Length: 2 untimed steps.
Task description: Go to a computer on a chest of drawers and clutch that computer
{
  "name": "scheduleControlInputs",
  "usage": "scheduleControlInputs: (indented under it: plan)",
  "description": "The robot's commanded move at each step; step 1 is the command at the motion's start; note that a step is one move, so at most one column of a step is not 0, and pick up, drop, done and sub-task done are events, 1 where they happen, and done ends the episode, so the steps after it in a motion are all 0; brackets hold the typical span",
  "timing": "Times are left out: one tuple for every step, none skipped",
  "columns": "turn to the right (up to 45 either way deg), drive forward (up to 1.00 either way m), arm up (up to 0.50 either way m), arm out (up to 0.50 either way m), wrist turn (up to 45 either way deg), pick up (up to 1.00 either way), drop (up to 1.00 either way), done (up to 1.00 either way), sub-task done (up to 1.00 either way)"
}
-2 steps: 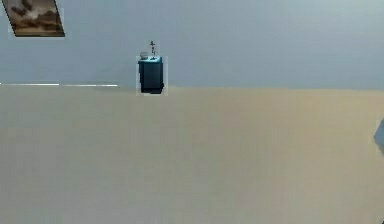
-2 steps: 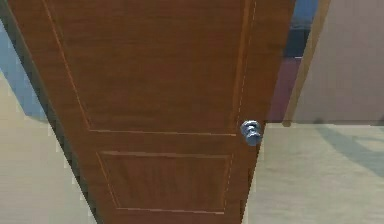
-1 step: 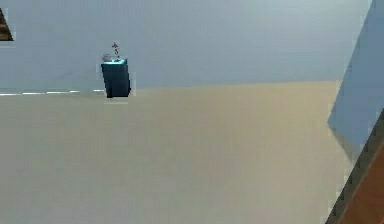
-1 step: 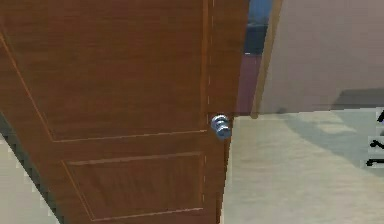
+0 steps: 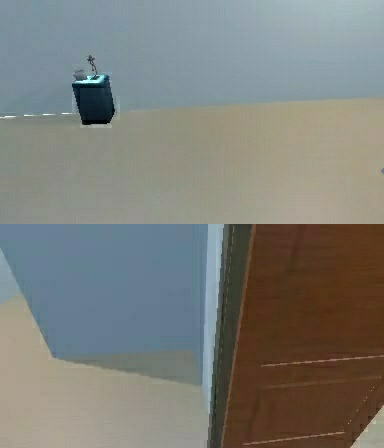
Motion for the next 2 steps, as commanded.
scheduleControlInputs:
  plan:
    - [33.0,0.0,0.0,0.0,0.0,0.0,0.0,0.0,0.0]
    - [0.0,1.0,0.0,0.0,0.0,0.0,0.0,0.0,0.0]
